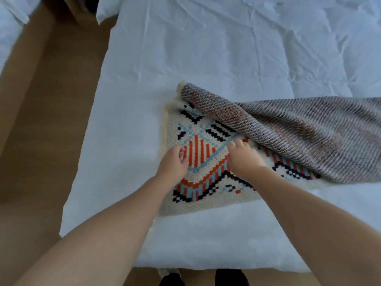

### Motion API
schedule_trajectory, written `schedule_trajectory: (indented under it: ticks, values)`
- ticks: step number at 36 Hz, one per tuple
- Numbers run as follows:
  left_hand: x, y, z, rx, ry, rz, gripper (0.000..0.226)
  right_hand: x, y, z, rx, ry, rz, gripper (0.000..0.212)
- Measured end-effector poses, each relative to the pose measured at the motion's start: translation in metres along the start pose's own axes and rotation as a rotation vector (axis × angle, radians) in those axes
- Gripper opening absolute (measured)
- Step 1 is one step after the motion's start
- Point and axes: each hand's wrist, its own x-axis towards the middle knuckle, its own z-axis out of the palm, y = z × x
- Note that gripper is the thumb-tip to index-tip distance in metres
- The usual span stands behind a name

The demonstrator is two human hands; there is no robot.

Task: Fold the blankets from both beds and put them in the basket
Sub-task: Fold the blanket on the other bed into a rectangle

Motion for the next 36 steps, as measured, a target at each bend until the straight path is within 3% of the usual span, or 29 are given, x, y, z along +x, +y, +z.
schedule_trajectory:
  ticks: [8, 16, 23, 32, 36]
  values:
    - [0.104, 0.054, 0.019, -0.131, 0.128, -0.062, 0.035, 0.075, 0.034, -0.024, -0.167, 0.146, 0.073, 0.076]
    - [0.155, 0.077, 0.009, -0.293, 0.339, -0.166, 0.067, 0.093, 0.063, -0.026, -0.062, 0.198, -0.053, 0.042]
    - [0.18, 0.077, -0.022, -0.224, 0.166, -0.15, 0.073, 0.081, 0.072, -0.023, -0.007, 0.134, -0.181, 0.042]
    - [0.183, 0.084, -0.04, -0.226, -0.015, -0.19, 0.051, 0.077, 0.074, -0.029, -0.018, 0.137, -0.219, 0.046]
    - [0.188, 0.087, -0.039, -0.402, -0.002, -0.173, 0.072, 0.078, 0.073, -0.029, -0.019, 0.121, -0.221, 0.045]
